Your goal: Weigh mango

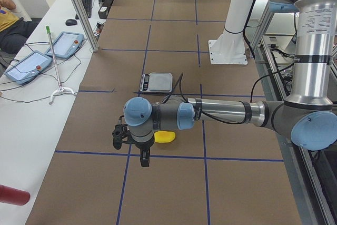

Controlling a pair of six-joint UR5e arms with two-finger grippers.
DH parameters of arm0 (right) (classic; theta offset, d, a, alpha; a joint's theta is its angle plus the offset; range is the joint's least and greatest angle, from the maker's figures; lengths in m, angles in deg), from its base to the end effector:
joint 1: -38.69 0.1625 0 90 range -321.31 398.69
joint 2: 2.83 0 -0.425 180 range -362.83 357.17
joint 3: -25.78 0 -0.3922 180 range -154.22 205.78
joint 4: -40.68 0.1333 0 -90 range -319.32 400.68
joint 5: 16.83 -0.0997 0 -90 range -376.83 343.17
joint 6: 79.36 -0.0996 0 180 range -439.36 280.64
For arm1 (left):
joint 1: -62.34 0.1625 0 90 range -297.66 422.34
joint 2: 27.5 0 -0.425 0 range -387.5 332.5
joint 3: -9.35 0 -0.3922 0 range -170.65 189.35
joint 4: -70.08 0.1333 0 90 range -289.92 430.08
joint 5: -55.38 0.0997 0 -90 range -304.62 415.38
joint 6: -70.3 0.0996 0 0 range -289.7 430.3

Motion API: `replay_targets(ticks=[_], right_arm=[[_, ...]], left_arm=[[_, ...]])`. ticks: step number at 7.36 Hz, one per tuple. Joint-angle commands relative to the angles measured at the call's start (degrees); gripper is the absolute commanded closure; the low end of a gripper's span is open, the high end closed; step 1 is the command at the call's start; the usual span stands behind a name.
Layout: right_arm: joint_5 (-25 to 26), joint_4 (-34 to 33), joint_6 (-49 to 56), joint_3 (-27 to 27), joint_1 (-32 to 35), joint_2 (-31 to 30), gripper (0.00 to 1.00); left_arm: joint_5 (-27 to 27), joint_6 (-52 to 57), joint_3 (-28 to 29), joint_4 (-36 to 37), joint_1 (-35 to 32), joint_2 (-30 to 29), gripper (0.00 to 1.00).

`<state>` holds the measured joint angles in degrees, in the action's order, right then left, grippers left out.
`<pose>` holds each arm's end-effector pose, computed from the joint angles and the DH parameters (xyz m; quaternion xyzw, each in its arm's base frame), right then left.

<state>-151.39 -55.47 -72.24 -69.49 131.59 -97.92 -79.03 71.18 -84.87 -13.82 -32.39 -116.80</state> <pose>0.0859 -0.4425 0.6655 -0.0149 -0.3814 -0.0143 0.9242 -0.1032 -0.4758 0.6390 -0.0023 0.3784 -0.0396 0.9248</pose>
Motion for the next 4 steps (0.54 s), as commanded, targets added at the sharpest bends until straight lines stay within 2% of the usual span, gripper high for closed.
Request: replay_targets(ticks=[1,4], right_arm=[[0.00,0.00,0.00,0.00,0.00,0.00,0.00],[0.00,0.00,0.00,0.00,0.00,0.00,0.00]], left_arm=[[-0.15,-0.26,0.44,-0.20,0.25,0.00,0.01],[-0.33,-0.61,3.32,-6.07,5.77,-0.78,0.01]])
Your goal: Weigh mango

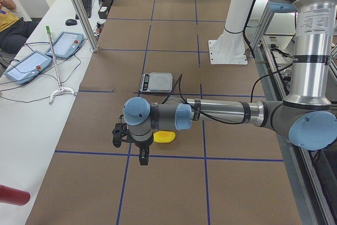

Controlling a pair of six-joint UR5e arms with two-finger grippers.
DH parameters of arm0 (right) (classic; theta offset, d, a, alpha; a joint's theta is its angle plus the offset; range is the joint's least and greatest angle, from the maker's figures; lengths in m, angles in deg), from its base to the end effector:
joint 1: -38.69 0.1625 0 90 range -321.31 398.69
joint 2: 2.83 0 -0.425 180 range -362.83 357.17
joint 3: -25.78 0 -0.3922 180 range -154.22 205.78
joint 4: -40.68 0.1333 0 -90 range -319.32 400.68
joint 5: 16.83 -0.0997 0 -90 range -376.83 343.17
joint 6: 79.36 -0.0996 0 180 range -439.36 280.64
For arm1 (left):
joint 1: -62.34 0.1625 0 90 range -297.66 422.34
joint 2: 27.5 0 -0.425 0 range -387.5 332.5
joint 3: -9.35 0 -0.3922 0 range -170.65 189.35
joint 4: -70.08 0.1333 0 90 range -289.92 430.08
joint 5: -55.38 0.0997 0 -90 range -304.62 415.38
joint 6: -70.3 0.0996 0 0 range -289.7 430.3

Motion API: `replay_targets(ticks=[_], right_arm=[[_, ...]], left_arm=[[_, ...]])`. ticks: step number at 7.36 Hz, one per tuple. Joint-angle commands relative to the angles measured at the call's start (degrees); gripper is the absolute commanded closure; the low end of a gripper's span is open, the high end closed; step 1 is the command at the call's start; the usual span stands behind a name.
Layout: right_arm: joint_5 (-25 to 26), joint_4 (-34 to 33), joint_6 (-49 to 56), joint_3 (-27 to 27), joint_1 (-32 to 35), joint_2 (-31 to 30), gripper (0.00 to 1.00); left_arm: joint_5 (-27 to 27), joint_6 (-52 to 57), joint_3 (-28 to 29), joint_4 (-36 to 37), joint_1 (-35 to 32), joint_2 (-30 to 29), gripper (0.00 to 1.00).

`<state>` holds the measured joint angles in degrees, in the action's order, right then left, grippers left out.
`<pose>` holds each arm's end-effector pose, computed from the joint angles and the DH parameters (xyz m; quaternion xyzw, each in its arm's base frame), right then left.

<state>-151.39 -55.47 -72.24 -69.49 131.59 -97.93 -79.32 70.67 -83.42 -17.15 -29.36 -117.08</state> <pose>0.0859 -0.4424 0.6656 -0.0150 -0.3814 -0.0143 0.9242 -0.0777 -0.4858 0.6429 0.0035 0.3803 -0.0121 0.9248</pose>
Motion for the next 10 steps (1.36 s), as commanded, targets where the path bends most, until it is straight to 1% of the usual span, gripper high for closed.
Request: replay_targets(ticks=[1,3,4,5,6,7,10], right_arm=[[0.00,0.00,0.00,0.00,0.00,0.00,0.00],[0.00,0.00,0.00,0.00,0.00,0.00,0.00],[0.00,0.00,0.00,0.00,0.00,0.00,0.00],[0.00,0.00,0.00,0.00,0.00,0.00,0.00],[0.00,0.00,0.00,0.00,0.00,0.00,0.00],[0.00,0.00,0.00,0.00,0.00,0.00,0.00],[0.00,0.00,0.00,0.00,0.00,0.00,0.00]], left_arm=[[-0.12,-1.93,4.60,-4.51,3.45,-2.51,0.01],[-0.29,-7.90,5.15,-8.73,8.80,-2.79,0.01],[-1.95,-10.45,5.50,-11.35,10.91,-2.35,0.01],[-2.22,-14.04,8.02,-16.86,13.80,-2.35,0.01],[-2.23,-20.78,8.83,-22.66,15.22,-2.26,0.01],[-2.23,-22.67,8.84,-23.15,16.19,-2.18,0.01],[-2.49,-22.78,10.68,-23.25,19.97,-1.38,0.01]])
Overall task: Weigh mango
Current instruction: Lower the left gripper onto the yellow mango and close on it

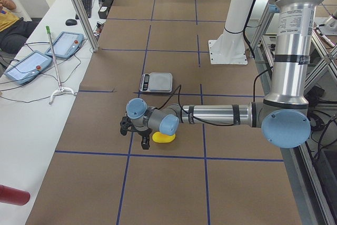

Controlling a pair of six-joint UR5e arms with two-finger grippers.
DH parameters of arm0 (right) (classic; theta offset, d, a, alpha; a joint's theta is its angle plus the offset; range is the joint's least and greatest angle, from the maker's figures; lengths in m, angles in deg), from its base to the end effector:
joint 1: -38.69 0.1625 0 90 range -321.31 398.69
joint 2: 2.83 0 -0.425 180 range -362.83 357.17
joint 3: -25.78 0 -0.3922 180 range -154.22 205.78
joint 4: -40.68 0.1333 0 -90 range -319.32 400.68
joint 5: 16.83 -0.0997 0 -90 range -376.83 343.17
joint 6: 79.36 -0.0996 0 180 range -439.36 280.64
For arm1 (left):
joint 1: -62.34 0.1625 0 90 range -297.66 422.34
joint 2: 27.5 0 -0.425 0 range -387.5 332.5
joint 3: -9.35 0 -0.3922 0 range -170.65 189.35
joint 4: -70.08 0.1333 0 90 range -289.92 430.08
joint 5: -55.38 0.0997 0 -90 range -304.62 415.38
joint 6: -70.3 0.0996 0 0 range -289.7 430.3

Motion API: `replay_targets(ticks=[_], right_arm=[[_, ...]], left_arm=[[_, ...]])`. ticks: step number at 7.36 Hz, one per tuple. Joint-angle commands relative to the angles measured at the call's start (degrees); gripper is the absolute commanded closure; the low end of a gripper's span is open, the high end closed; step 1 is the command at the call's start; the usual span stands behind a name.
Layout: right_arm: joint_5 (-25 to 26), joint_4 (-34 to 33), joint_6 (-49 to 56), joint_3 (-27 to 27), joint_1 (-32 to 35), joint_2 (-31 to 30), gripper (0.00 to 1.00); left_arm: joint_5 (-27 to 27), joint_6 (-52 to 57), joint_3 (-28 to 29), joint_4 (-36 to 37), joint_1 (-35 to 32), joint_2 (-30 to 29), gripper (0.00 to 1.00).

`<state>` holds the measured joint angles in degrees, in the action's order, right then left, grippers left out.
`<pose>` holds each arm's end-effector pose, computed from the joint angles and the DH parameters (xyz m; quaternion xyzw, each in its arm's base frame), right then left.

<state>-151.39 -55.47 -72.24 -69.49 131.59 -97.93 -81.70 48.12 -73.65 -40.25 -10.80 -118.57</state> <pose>0.0859 -0.4424 0.6656 -0.0150 -0.3814 -0.0143 0.9242 0.0906 -0.5070 0.6688 -0.0241 0.4119 0.0078 0.9109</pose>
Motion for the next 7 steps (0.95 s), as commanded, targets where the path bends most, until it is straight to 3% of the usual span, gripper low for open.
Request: replay_targets(ticks=[1,7], right_arm=[[0.00,0.00,0.00,0.00,0.00,0.00,0.00],[0.00,0.00,0.00,0.00,0.00,0.00,0.00]], left_arm=[[-2.29,-0.58,1.52,-0.32,1.86,0.10,0.01],[-3.10,-2.78,1.96,-1.11,6.69,0.72,0.01]])
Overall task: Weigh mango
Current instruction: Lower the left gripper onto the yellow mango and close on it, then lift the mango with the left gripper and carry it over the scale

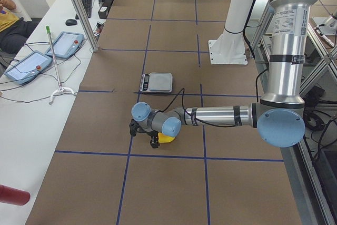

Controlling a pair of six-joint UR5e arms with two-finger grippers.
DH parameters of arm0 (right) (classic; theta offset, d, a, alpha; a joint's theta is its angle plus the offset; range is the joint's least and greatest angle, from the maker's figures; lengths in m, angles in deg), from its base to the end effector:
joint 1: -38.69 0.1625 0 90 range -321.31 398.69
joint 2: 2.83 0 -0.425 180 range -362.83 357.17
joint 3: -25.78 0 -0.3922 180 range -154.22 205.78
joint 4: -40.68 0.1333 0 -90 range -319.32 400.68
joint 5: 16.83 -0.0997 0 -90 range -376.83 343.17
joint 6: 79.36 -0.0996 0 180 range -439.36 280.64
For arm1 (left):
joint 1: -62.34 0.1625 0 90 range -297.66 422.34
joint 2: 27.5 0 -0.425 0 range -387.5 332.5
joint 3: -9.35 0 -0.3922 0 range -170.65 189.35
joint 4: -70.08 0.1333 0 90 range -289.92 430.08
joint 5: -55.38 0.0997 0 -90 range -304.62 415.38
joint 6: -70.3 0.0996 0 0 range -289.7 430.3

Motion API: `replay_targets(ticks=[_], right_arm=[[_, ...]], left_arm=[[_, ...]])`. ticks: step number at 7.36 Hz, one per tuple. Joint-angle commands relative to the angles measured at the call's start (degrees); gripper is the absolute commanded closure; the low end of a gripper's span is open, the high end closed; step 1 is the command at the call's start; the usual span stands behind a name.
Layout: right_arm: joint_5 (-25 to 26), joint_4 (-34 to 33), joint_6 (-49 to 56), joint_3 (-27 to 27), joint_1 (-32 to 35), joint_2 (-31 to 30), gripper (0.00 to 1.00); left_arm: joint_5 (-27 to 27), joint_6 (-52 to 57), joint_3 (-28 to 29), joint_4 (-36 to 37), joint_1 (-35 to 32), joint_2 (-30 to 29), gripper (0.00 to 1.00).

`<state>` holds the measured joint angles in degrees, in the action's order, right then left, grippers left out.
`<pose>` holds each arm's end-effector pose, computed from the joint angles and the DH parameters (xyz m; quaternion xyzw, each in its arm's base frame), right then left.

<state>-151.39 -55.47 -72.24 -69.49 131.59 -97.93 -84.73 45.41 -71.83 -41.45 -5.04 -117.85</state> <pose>0.0859 -0.4424 0.6656 -0.0150 -0.3814 -0.0143 0.9242 0.1406 -0.4853 0.6850 -0.0752 0.4266 0.0303 0.9008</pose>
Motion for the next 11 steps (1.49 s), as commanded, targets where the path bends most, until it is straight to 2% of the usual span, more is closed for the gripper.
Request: replay_targets(ticks=[1,4,5,6,7,8,9,10,11], right_arm=[[0.00,0.00,0.00,0.00,0.00,0.00,0.00],[0.00,0.00,0.00,0.00,0.00,0.00,0.00],[0.00,0.00,0.00,0.00,0.00,0.00,0.00],[0.00,0.00,0.00,0.00,0.00,0.00,0.00],[0.00,0.00,0.00,0.00,0.00,0.00,0.00],[0.00,0.00,0.00,0.00,0.00,0.00,0.00],[0.00,0.00,0.00,0.00,0.00,0.00,0.00],[0.00,0.00,0.00,0.00,0.00,0.00,0.00],[0.00,0.00,0.00,0.00,0.00,0.00,0.00]], left_arm=[[-0.16,-1.20,0.32,0.09,1.11,0.00,0.01],[-0.77,-2.44,0.84,0.09,2.43,0.01,0.01],[-1.04,-2.44,0.93,0.09,2.61,0.00,0.20],[-1.21,-2.35,0.85,0.00,2.61,0.09,0.83],[-1.30,-2.35,0.76,0.00,2.70,0.01,1.00],[-2.52,-2.53,-4.11,-0.35,2.09,0.44,1.00],[-3.14,-3.75,-14.26,0.17,2.17,4.79,1.00],[-2.89,-8.54,-18.53,0.00,2.34,4.84,1.00],[-1.32,-14.60,-19.88,-0.26,3.04,1.62,1.00]])
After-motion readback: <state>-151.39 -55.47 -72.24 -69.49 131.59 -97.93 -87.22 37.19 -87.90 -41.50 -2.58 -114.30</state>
